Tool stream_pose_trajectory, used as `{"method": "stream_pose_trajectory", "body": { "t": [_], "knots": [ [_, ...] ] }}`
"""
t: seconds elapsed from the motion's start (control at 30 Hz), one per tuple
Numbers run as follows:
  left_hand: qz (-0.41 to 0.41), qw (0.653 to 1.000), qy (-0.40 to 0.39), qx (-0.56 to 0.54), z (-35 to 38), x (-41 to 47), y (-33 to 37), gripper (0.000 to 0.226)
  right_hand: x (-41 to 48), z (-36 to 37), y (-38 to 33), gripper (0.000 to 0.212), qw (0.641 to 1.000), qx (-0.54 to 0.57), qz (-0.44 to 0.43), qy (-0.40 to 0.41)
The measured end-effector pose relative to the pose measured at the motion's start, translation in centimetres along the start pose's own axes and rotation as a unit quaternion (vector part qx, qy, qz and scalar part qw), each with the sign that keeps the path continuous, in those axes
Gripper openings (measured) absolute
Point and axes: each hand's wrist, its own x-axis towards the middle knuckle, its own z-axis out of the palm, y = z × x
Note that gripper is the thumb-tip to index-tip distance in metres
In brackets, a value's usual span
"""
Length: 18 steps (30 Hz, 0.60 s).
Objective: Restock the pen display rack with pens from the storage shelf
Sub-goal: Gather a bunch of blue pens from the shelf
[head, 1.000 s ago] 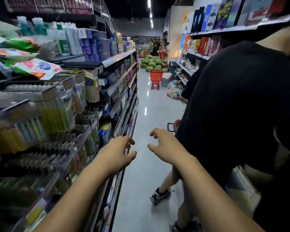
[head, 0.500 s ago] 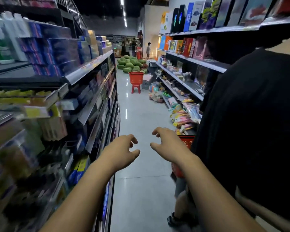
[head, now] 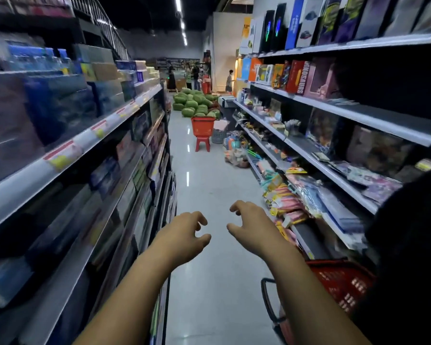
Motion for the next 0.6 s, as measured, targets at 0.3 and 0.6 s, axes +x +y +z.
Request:
{"method": "stream_pose_trajectory", "body": {
  "t": [0.3,0.6],
  "knots": [
    [0.081,0.997,0.008,0.014,-1.7,29.2,-1.8,0.036,25.1,-0.9,5.5,0.044,0.995,-0.082,0.039,0.032],
    [0.239,0.97,-0.037,0.029,-2.0,54.8,5.7,0.031,42.6,-8.8,15.1,0.031,0.976,-0.121,0.144,0.11]
  ]
}}
